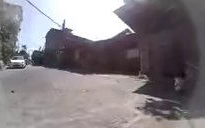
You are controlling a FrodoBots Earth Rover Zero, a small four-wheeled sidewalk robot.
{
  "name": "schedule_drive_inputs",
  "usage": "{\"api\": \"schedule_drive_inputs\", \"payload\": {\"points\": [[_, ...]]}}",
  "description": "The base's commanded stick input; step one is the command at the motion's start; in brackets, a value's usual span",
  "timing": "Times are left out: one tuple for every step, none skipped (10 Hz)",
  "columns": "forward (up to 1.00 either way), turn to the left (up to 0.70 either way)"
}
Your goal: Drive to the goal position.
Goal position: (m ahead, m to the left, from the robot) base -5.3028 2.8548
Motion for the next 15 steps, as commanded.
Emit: {"api": "schedule_drive_inputs", "payload": {"points": [[1.0,0.0],[1.0,0.0],[1.0,0.27],[1.0,0.4],[1.0,0.4],[1.0,0.4],[1.0,0.2],[1.0,0.0],[1.0,0.0],[1.0,0.0],[1.0,0.0],[1.0,0.0],[1.0,0.0],[1.0,0.0],[1.0,0.0]]}}
